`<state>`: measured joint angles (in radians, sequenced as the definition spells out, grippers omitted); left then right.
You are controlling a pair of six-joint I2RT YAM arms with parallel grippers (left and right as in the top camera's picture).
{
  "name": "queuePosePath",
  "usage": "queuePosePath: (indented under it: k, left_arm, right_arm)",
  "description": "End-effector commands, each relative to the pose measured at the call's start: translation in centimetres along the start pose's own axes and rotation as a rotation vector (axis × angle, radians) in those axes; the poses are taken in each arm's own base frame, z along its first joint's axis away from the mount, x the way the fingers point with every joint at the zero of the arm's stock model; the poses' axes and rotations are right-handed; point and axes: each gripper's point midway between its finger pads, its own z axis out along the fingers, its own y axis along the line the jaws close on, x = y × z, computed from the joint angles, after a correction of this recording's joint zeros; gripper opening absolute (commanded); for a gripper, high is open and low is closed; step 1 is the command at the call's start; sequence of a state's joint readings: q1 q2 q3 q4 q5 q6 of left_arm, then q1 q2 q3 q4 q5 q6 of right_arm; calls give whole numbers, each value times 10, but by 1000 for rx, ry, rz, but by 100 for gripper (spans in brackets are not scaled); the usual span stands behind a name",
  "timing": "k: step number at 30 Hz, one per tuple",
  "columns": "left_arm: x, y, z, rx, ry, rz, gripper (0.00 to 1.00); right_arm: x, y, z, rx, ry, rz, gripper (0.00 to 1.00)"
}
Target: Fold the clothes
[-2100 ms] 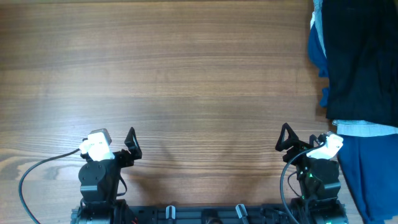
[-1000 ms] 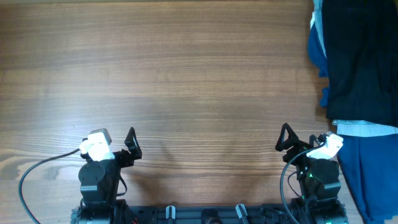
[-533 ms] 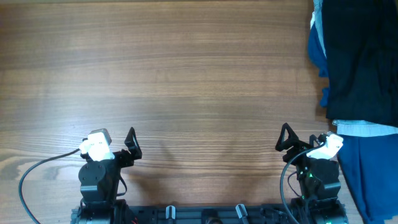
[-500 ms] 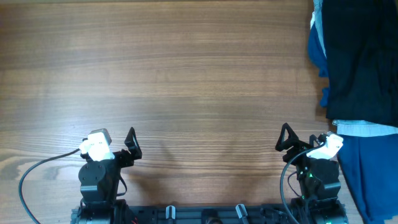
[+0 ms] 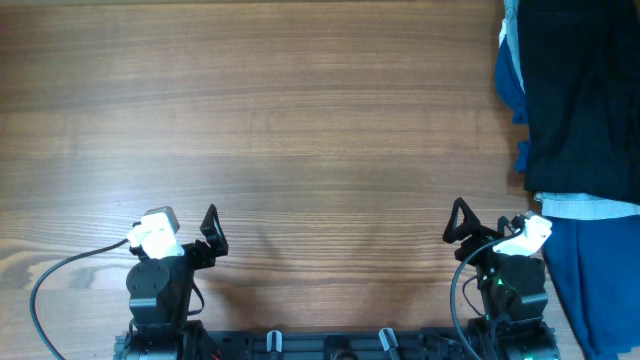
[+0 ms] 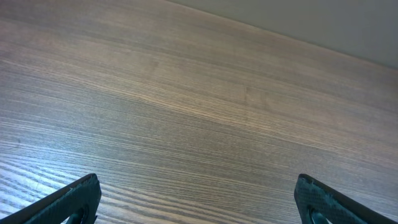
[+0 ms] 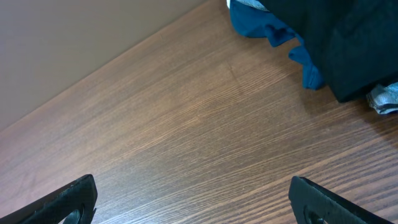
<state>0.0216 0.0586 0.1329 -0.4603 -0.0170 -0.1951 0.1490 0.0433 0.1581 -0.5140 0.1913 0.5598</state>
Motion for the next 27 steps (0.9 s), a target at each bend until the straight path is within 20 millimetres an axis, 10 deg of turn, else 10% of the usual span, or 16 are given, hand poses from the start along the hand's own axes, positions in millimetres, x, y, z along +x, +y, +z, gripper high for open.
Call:
queuePosePath:
  k: [1, 11, 19, 27]
  left_arm:
    - [-2, 1, -1, -8, -10, 16, 100]
    - [-2, 1, -1, -8, -10, 16, 100]
    - [-2, 1, -1, -8, -10, 16, 100]
    - [-2, 1, -1, -8, -10, 16, 100]
  right_arm:
    - [-3, -1, -1, 3, -20, -2, 100]
    - [-9, -8, -1, 44, -50, -5, 100]
    - [-17, -21, -3, 146, -59, -565, 100]
    - [-33, -7, -5, 90, -135, -437, 100]
